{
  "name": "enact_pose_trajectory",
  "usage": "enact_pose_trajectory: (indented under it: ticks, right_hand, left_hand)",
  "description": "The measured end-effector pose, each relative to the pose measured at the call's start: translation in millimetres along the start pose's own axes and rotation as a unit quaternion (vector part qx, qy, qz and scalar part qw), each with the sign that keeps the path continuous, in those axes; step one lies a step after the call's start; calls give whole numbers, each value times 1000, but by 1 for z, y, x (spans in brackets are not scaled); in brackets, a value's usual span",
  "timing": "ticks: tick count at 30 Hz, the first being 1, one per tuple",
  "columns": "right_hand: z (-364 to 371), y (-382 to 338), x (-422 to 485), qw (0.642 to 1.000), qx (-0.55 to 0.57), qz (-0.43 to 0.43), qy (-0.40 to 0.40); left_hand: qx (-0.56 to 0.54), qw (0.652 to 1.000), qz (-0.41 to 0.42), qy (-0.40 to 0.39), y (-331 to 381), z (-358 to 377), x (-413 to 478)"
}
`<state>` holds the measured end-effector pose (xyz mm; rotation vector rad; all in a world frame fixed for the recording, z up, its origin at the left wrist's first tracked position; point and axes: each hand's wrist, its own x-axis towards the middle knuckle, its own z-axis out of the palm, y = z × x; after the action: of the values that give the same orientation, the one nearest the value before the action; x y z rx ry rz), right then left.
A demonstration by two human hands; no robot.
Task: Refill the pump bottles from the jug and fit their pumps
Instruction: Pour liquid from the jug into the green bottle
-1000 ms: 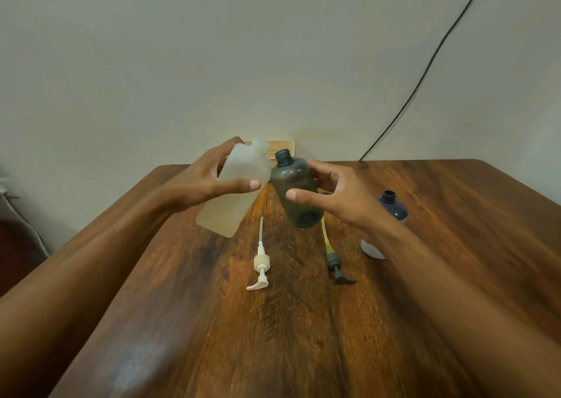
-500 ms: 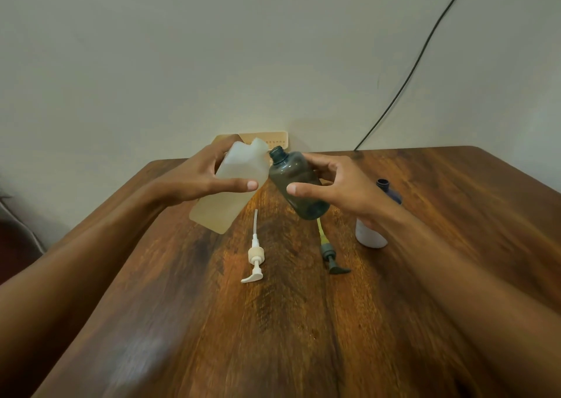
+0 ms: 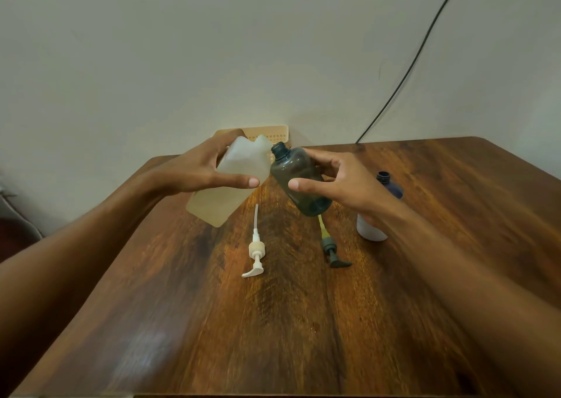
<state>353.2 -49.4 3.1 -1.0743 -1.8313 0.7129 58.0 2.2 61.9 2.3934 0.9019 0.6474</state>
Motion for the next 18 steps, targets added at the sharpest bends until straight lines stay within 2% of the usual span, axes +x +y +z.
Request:
enact_pose_trajectory:
  ticks: [18]
  right_hand:
    - [2,4,-3,998,43,4,37]
  left_hand:
    - [62,997,1,-54,24,-20,15]
